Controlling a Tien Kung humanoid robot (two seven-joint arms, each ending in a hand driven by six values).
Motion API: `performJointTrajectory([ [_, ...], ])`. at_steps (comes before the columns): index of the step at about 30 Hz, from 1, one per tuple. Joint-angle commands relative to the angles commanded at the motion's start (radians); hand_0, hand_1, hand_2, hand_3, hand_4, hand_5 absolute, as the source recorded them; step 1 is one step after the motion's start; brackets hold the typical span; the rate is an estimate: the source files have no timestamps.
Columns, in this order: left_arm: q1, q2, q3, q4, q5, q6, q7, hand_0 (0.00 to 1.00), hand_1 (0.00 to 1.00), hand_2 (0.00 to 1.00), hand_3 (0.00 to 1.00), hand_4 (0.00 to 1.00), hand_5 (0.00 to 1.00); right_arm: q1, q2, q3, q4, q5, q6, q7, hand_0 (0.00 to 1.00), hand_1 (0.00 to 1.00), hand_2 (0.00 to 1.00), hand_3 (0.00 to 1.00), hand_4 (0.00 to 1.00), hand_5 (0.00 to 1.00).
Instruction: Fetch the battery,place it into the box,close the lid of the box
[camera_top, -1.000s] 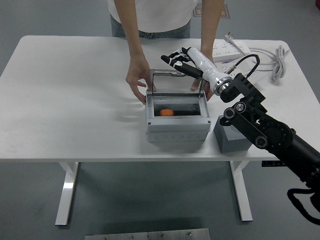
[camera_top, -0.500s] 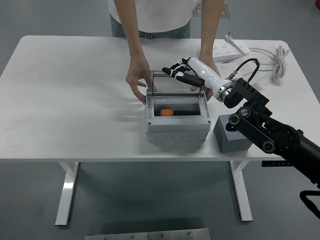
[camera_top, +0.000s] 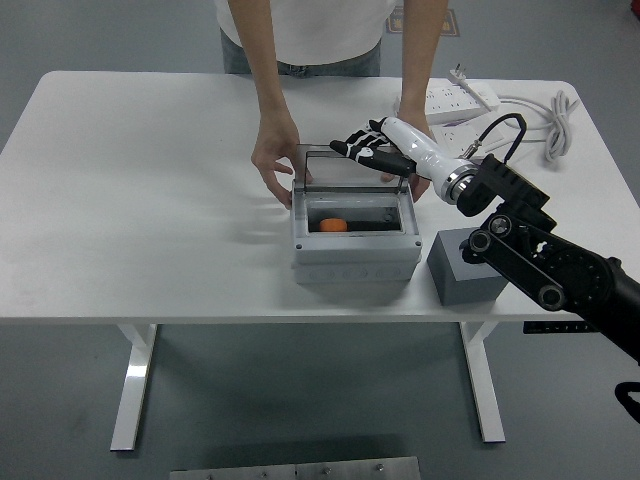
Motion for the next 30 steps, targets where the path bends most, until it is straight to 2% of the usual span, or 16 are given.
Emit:
performJointTrajectory([
  [15,0.003,-0.001,0.004,0.000,-0.005,0.000,0.000,0.632,0.698,0.573,0.541,0.500,0.002,-0.016,-0.038,0.006,0.095,-0.043,0.037,-0.055,0.801,0.651,0.662,0.697,0.998,0.998],
  [18,0.003,-0.001,0.004,0.000,-0.006,0.000,0.000,0.632,0.698,0.573,0.541,0.500,0.002,-0.023,-0.045,0.012,0.109,-0.051,0.044,-0.061,0.774,0.648,0.660,0.693,0.998,0.998],
  [30,-0.004,-0.006,0.004,0.000,-0.002,-0.003,0.000,0.632,0.698,0.573,0.541,0.500,0.002,-0.047,-0.049,0.038,0.141,-0.094,0.057,-0.071,0.761,0.637,0.657,0.688,0.998,0.998],
])
